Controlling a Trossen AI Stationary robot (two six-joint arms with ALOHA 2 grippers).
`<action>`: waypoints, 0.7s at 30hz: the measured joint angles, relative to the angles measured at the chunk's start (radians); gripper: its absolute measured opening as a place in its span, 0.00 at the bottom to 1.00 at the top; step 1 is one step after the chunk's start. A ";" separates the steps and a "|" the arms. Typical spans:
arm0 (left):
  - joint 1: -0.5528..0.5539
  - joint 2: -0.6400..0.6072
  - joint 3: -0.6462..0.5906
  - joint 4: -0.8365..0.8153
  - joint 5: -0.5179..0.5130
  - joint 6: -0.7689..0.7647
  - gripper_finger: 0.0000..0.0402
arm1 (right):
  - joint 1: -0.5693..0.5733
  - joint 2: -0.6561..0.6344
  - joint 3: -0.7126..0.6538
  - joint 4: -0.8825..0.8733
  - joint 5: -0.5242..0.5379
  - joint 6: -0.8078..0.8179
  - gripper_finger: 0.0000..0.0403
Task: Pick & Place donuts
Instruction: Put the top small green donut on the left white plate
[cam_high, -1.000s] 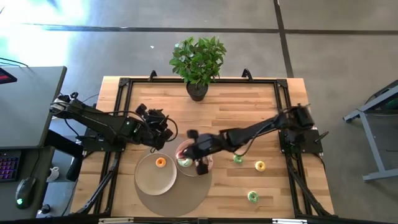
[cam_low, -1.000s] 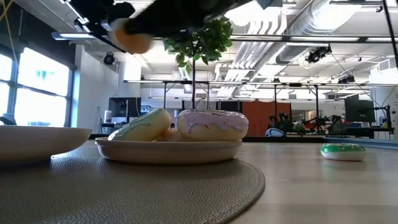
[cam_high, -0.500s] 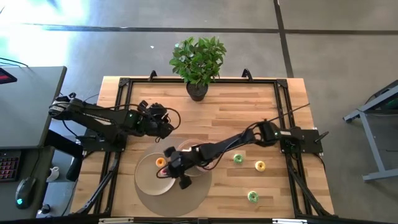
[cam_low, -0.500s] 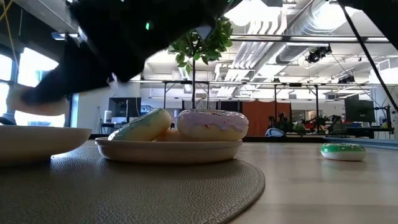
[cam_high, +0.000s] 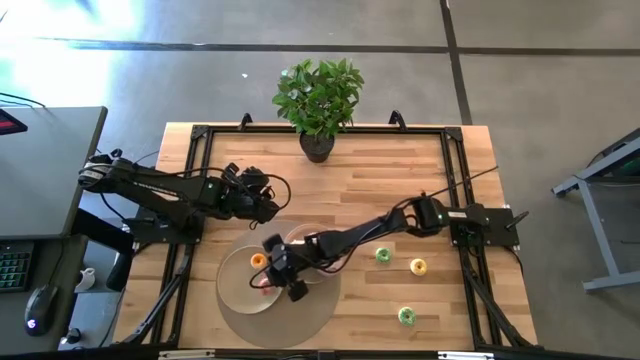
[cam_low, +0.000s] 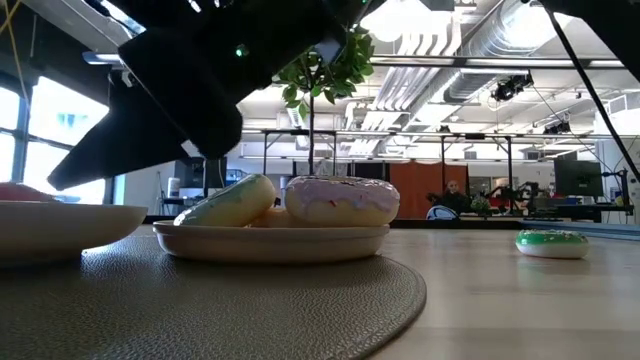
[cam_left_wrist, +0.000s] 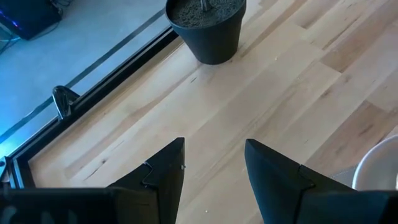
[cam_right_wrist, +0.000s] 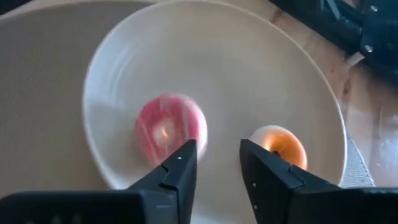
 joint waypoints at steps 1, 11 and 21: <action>0.000 0.000 0.000 0.000 0.003 0.000 0.41 | 0.005 -0.008 0.000 -0.017 0.014 -0.009 0.32; 0.000 0.000 0.000 0.002 0.066 0.002 0.41 | 0.099 -0.227 0.000 -0.513 0.314 0.003 0.35; -0.001 0.000 0.000 0.009 0.096 0.007 0.41 | 0.159 -0.330 0.000 -0.939 0.446 0.401 0.33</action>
